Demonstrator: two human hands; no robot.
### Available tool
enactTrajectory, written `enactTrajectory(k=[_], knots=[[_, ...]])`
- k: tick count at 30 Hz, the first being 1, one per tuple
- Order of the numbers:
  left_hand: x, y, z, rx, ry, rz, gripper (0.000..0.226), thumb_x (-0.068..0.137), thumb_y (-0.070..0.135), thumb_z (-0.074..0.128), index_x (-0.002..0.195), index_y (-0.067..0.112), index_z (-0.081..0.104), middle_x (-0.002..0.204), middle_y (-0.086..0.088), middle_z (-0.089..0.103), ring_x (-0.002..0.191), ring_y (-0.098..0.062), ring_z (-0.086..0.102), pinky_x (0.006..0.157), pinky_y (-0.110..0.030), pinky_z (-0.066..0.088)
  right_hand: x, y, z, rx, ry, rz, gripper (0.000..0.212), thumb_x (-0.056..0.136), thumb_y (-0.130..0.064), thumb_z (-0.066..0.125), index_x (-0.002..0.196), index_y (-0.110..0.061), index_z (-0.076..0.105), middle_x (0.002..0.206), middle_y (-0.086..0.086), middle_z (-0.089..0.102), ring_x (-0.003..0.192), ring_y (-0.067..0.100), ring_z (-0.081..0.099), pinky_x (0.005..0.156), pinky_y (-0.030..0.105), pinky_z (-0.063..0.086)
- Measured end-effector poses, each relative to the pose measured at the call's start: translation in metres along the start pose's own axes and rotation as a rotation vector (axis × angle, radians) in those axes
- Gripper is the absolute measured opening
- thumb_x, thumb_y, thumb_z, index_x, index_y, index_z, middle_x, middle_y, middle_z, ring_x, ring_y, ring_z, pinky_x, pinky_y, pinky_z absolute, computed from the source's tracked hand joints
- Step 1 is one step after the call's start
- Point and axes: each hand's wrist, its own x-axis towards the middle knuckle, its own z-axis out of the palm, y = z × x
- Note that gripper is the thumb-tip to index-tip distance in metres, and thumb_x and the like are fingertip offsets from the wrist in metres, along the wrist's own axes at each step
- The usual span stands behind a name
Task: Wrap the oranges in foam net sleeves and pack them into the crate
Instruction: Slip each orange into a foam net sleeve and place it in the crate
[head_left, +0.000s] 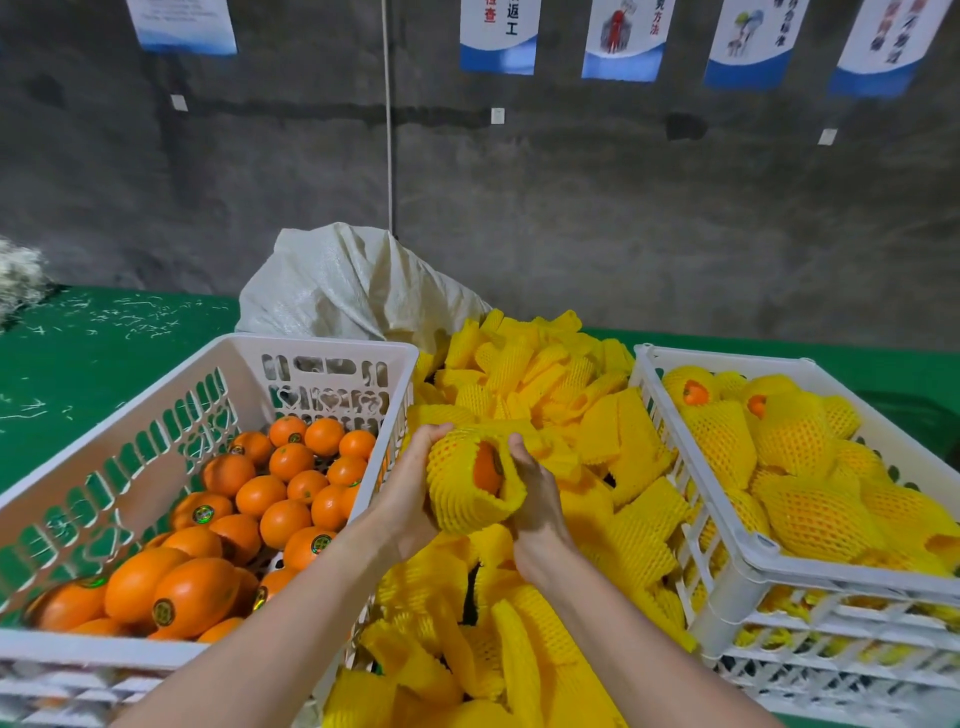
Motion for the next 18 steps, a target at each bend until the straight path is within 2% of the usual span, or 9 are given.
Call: enactTrajectory(k=[2,3,5,7,8,10,13,15,18], knots=[[0.002,0.0,-0.001,0.016,0.005,0.029,0.029,0.088,0.042,0.049,0.08,0.024,0.07,0.069,-0.003,0.072,0.063,-0.017,0.071,0.053,-0.03,0.055,0.002,0.004,-0.001,0.034,-0.036,0.071,0.038,0.091,-0.053,0.044,0.09,-0.023,0.067,0.083,0.0,0.07,0.084,0.021,0.065,0.068,0.035,0.054],[0.003,-0.001,0.0,0.043,0.021,0.033,0.026,0.092,0.042,0.047,0.09,0.023,0.066,0.073,-0.004,0.073,0.067,-0.018,0.072,0.054,-0.031,0.056,0.004,0.007,-0.001,0.025,-0.033,0.071,0.04,0.09,-0.055,0.042,0.094,-0.024,0.067,0.087,-0.001,0.07,0.085,0.021,0.065,0.068,0.034,0.053],[0.005,-0.005,0.002,0.138,0.064,0.053,0.024,0.094,0.043,0.046,0.097,0.025,0.061,0.081,-0.001,0.075,0.076,-0.017,0.072,0.058,-0.031,0.056,0.002,0.01,0.002,-0.012,-0.012,0.039,0.044,0.093,-0.054,0.04,0.115,-0.022,0.061,0.103,0.005,0.067,0.098,0.027,0.062,0.082,0.041,0.052],[0.004,-0.009,0.007,0.224,0.086,0.107,0.023,0.096,0.043,0.043,0.091,0.03,0.061,0.08,0.01,0.074,0.077,-0.007,0.07,0.06,-0.028,0.055,0.0,0.011,0.004,-0.007,0.023,0.005,0.039,0.095,-0.048,0.041,0.112,-0.02,0.062,0.108,0.01,0.065,0.1,0.03,0.06,0.094,0.048,0.047],[0.003,-0.01,0.008,0.261,0.092,0.141,0.029,0.098,0.042,0.04,0.085,0.03,0.063,0.075,0.015,0.072,0.072,-0.002,0.069,0.059,-0.023,0.054,0.001,0.013,0.003,0.0,0.037,-0.01,0.032,0.096,-0.044,0.042,0.099,-0.023,0.066,0.099,0.006,0.067,0.092,0.028,0.061,0.093,0.048,0.047],[0.001,-0.011,0.008,0.35,0.135,0.271,0.044,0.1,0.04,0.038,0.07,0.022,0.064,0.064,0.014,0.067,0.064,0.001,0.065,0.06,-0.017,0.051,0.004,0.015,0.001,0.027,0.019,-0.003,0.032,0.096,-0.042,0.043,0.079,-0.028,0.066,0.077,-0.002,0.068,0.077,0.021,0.061,0.082,0.043,0.049],[-0.003,-0.013,0.003,0.514,0.211,0.518,0.046,0.098,0.038,0.041,0.057,0.018,0.043,0.049,0.004,0.043,0.048,-0.01,0.044,0.05,-0.027,0.035,0.005,0.014,0.0,0.032,-0.094,0.071,0.045,0.09,-0.059,0.038,0.089,-0.025,0.067,0.08,0.002,0.071,0.077,0.02,0.066,0.073,0.035,0.05],[-0.002,-0.014,-0.001,0.585,0.243,0.58,0.05,0.097,0.035,0.044,0.049,0.024,0.036,0.044,0.007,0.03,0.042,-0.01,0.029,0.048,-0.032,0.023,0.005,0.011,-0.002,0.05,-0.151,0.144,0.055,0.085,-0.066,0.036,0.099,-0.021,0.066,0.089,0.007,0.073,0.082,0.022,0.068,0.073,0.034,0.053],[-0.002,-0.011,0.002,0.599,0.269,0.599,0.057,0.097,0.028,0.049,0.043,0.023,0.031,0.04,0.008,0.025,0.038,-0.007,0.023,0.049,-0.034,0.022,0.001,0.004,-0.005,0.188,-0.242,0.249,0.049,0.088,-0.059,0.039,0.103,-0.02,0.065,0.081,0.004,0.074,0.07,0.016,0.07,0.055,0.025,0.053]])
